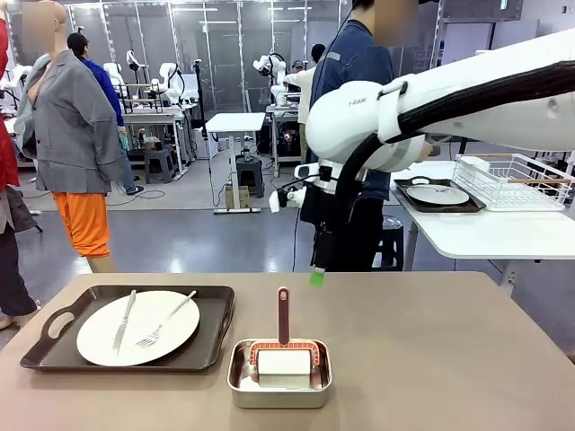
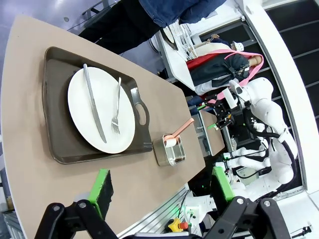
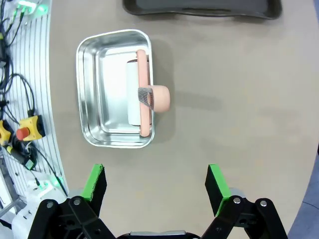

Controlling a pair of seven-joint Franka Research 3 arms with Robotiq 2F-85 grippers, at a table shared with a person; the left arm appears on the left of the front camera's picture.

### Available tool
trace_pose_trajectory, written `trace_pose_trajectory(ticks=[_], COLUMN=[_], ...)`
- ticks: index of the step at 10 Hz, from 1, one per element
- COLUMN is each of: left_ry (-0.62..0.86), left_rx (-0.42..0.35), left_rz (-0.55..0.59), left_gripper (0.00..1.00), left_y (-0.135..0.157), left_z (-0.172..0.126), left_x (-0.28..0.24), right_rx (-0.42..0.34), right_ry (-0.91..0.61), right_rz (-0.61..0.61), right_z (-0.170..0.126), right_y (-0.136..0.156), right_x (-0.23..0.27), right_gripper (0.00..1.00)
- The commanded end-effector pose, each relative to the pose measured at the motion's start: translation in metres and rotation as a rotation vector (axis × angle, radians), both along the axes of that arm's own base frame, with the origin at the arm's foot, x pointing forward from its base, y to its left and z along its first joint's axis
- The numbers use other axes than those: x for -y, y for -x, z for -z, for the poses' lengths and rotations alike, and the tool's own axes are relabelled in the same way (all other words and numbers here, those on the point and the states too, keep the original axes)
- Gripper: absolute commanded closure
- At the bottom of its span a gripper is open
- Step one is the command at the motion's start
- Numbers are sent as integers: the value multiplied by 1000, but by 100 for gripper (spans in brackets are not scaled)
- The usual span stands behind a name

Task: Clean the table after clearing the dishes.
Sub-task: When the left (or right) Handle tray is removed, use the left hand (or right hand) to clean the left (or right) side of the table with the Lint Roller.

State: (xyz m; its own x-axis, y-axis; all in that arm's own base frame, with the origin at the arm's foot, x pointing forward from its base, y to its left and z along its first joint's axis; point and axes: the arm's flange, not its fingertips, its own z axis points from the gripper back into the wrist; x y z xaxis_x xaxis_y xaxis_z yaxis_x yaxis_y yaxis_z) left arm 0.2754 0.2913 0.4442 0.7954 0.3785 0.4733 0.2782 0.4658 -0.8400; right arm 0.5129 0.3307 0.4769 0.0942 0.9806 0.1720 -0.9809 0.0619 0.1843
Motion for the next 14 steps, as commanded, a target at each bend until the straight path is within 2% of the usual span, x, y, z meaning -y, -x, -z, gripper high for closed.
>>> trace_pose_trajectory(ticks=[1,6,9,14], left_ry=[7,7,7,7], left_rx=[12,12,12,12], left_rz=[5,5,5,5], left_gripper=[0,0,0,0], left_y=[3,3,3,3], left_z=[0,0,0,0], left_x=[-1,-1,-1,-1], right_rx=[-39,-116,-122,-157], right_ry=[78,149,166,179], right_rz=[-38,-116,-132,-155], right_z=[5,30,45,62], right_y=[-12,0,10,9], right_x=[-21,-62,-81,-92], right_gripper=[0,0,0,0])
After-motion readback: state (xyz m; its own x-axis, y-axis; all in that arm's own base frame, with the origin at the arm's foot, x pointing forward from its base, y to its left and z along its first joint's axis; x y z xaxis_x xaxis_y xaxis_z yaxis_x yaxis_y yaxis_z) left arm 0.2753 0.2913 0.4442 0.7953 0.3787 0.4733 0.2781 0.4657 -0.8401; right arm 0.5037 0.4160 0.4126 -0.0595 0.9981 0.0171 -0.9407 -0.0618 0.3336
